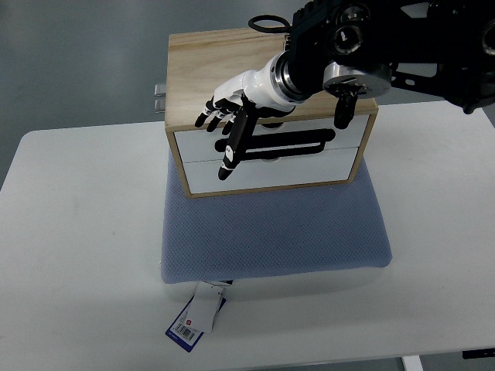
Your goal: Open wood drawer with right hand
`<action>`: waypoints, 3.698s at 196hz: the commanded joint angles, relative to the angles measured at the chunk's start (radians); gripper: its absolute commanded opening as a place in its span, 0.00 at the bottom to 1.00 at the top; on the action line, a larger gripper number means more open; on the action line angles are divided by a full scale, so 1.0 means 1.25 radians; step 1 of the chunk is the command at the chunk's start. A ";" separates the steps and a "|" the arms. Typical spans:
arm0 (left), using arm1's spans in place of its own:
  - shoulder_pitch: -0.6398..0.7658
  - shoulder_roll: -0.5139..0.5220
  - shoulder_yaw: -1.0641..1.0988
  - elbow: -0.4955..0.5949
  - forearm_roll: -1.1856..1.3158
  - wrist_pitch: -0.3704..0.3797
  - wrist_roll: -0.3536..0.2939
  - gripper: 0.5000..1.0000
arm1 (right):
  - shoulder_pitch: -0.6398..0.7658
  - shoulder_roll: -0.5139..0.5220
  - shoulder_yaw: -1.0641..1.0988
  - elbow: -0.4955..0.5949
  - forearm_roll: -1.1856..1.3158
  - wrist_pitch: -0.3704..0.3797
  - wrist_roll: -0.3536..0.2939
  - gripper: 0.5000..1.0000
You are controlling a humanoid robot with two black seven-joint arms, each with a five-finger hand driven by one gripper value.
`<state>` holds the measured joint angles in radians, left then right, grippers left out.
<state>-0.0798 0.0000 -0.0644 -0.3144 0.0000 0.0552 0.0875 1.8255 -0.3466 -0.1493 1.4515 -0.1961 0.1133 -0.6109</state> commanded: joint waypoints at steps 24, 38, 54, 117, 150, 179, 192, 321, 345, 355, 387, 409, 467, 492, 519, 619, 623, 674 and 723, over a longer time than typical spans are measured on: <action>0.000 0.000 0.000 0.000 0.000 0.000 0.000 1.00 | -0.028 -0.017 -0.022 0.000 -0.039 0.014 0.000 0.87; 0.000 0.000 0.000 0.000 0.000 0.000 0.000 1.00 | -0.036 -0.022 -0.034 -0.002 -0.059 0.023 0.000 0.87; 0.000 0.000 0.000 0.000 0.000 0.000 0.001 1.00 | -0.042 -0.037 -0.043 -0.002 -0.076 0.038 0.000 0.87; 0.000 0.000 0.000 0.001 0.000 0.000 0.001 1.00 | -0.079 -0.063 -0.059 -0.003 -0.122 0.076 0.000 0.87; 0.000 0.000 0.000 0.001 0.000 0.000 0.000 1.00 | -0.090 -0.064 -0.059 -0.003 -0.124 0.095 0.000 0.87; 0.000 0.000 -0.001 0.001 0.000 0.000 0.000 1.00 | -0.088 -0.075 -0.055 -0.003 -0.123 0.167 0.000 0.87; 0.000 0.000 0.000 0.001 0.000 0.000 0.000 1.00 | -0.088 -0.075 -0.054 -0.003 -0.120 0.179 0.000 0.87; 0.000 0.000 -0.002 0.004 0.000 0.000 0.000 1.00 | -0.053 -0.167 -0.024 0.130 -0.065 0.382 0.000 0.86; 0.000 0.000 -0.002 0.004 0.000 0.000 0.000 1.00 | -0.053 -0.189 -0.024 0.154 -0.057 0.398 0.000 0.86; 0.000 0.000 -0.002 0.004 0.000 0.000 0.000 1.00 | -0.053 -0.198 -0.024 0.164 -0.054 0.398 0.000 0.86; 0.000 0.000 -0.002 0.004 0.000 0.000 0.000 1.00 | -0.042 -0.216 -0.013 0.189 -0.021 0.398 0.000 0.86; 0.000 0.000 -0.002 0.004 0.000 0.000 0.000 1.00 | -0.025 -0.223 -0.006 0.203 0.005 0.398 0.000 0.86; 0.000 0.000 -0.002 0.004 0.000 0.000 0.000 1.00 | 0.021 -0.254 0.120 0.168 0.031 0.398 0.000 0.87; 0.000 0.000 -0.001 0.002 0.000 0.000 0.000 1.00 | 0.007 -0.298 0.224 0.055 0.028 0.398 0.000 0.87; 0.000 0.000 0.000 0.000 0.000 0.000 0.000 1.00 | -0.081 -0.328 0.350 -0.135 0.024 0.356 0.000 0.88; 0.000 0.000 0.000 -0.001 0.001 0.001 0.000 1.00 | -0.679 -0.168 0.948 -0.562 0.062 0.161 0.282 0.87; 0.000 0.000 0.000 -0.001 0.000 0.001 0.000 1.00 | -0.691 -0.155 0.962 -0.575 0.064 0.149 0.294 0.87; 0.000 0.000 0.000 -0.006 0.000 0.005 0.001 1.00 | -0.796 -0.009 1.105 -0.694 0.158 0.120 0.389 0.87; 0.000 0.000 0.000 -0.002 0.000 0.005 0.000 1.00 | -0.819 0.054 1.207 -0.740 0.190 0.141 0.426 0.88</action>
<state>-0.0798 0.0000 -0.0645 -0.3194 0.0004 0.0614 0.0882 0.8060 -0.3003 1.3029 0.5508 0.0361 0.2766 -0.0856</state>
